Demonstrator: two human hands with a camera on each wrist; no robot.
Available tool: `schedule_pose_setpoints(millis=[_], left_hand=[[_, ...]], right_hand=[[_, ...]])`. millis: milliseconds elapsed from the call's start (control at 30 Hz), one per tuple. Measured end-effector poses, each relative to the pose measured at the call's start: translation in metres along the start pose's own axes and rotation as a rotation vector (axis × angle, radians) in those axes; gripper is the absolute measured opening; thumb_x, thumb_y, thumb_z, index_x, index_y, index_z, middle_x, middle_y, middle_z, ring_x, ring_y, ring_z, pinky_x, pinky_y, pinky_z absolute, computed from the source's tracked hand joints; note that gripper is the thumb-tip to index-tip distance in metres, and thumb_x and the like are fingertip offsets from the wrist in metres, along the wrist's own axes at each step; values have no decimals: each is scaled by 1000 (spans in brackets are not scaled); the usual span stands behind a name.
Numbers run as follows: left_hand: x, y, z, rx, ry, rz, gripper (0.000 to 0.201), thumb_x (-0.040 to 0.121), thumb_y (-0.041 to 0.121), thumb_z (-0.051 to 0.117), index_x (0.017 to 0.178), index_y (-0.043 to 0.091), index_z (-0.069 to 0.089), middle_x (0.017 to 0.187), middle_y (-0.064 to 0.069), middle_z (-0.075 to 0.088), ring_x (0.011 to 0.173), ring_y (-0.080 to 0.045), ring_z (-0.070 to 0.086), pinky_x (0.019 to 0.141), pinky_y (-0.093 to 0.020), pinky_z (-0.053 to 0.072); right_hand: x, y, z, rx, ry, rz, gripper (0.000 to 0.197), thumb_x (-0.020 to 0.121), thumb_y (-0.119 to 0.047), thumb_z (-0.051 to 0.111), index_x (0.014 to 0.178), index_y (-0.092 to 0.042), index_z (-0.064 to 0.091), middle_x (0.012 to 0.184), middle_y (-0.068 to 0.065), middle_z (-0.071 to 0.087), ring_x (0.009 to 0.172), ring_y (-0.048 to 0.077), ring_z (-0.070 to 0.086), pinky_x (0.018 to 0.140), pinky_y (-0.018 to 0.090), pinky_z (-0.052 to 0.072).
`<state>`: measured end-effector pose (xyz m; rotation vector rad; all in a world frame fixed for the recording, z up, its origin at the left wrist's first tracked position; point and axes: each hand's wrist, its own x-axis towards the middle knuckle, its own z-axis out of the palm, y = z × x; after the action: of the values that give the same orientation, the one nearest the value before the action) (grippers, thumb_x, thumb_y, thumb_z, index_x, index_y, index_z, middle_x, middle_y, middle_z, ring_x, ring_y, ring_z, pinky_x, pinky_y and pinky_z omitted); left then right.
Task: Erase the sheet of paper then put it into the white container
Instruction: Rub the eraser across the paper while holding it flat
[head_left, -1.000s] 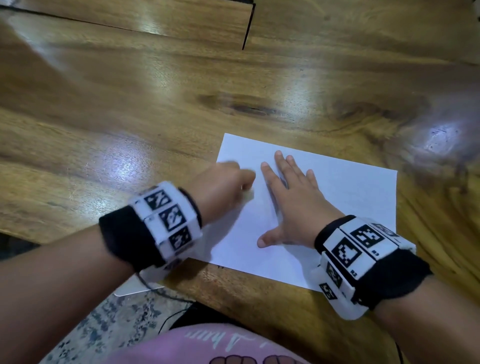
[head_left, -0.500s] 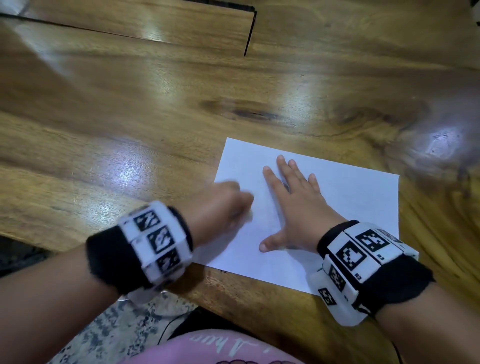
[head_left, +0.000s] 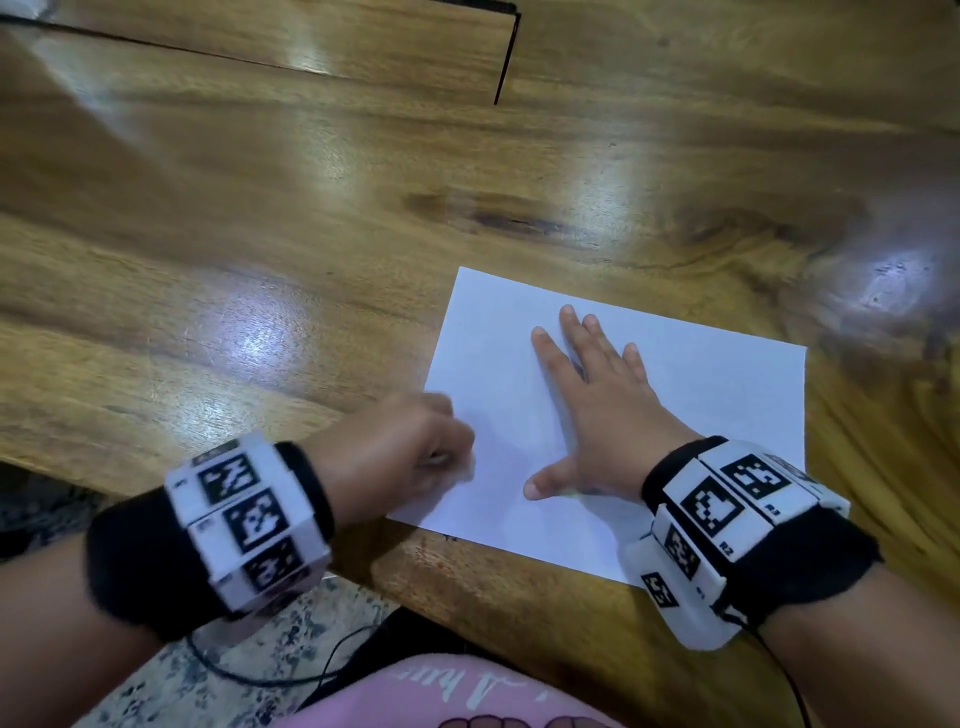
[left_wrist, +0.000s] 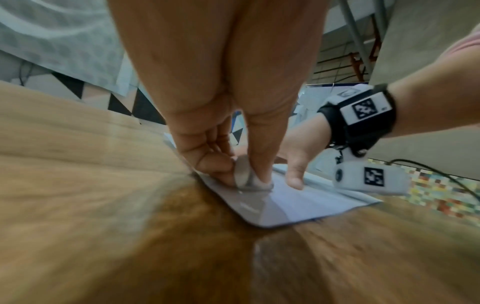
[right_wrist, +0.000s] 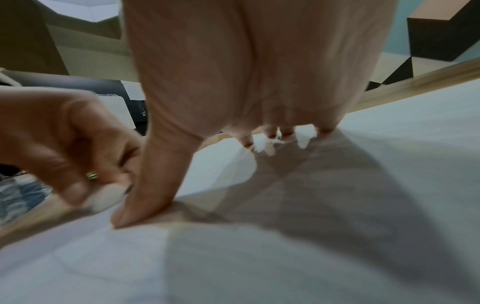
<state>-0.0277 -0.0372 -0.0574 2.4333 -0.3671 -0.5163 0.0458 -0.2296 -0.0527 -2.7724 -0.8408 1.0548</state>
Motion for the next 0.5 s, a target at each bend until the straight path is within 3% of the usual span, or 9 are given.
schedule_pose_setpoints(millis=[100, 200, 300, 400, 500], left_hand=[[-5, -5, -5, -10, -139, -27, 12, 78, 25, 66, 68, 20, 61, 75, 4, 55, 68, -10, 53, 64, -27, 43], [20, -5, -17, 47, 96, -26, 17, 75, 28, 65, 69, 13, 63, 67, 2, 53, 63, -16, 49, 57, -23, 33], [33, -5, -17, 77, 277, -57, 14, 77, 18, 66, 72, 6, 62, 71, -7, 56, 67, -21, 48, 58, -24, 29], [12, -8, -5, 40, 170, -12, 20, 79, 27, 60, 67, 11, 57, 71, -3, 52, 66, -17, 47, 55, -24, 30], [-13, -8, -4, -21, -113, -44, 18, 77, 28, 63, 63, 19, 55, 69, 9, 50, 66, -8, 50, 62, -24, 39]], right_hand=[[1, 0, 0, 2, -1, 0, 136, 62, -63, 75, 146, -25, -26, 148, 0, -42, 138, 16, -36, 114, 41, -17], [1, 1, 1, 12, 5, 0, 137, 61, -63, 75, 146, -25, -25, 148, -1, -42, 137, 15, -36, 114, 41, -17], [1, 0, 2, 7, 4, 2, 137, 61, -63, 75, 146, -26, -26, 147, -1, -43, 137, 15, -37, 115, 41, -17], [1, 1, 1, 6, 0, -1, 137, 61, -63, 75, 145, -27, -26, 147, -1, -43, 137, 15, -37, 115, 41, -17], [1, 1, 1, 13, -3, -4, 135, 61, -63, 75, 146, -31, -25, 147, 0, -44, 136, 15, -38, 115, 42, -18]])
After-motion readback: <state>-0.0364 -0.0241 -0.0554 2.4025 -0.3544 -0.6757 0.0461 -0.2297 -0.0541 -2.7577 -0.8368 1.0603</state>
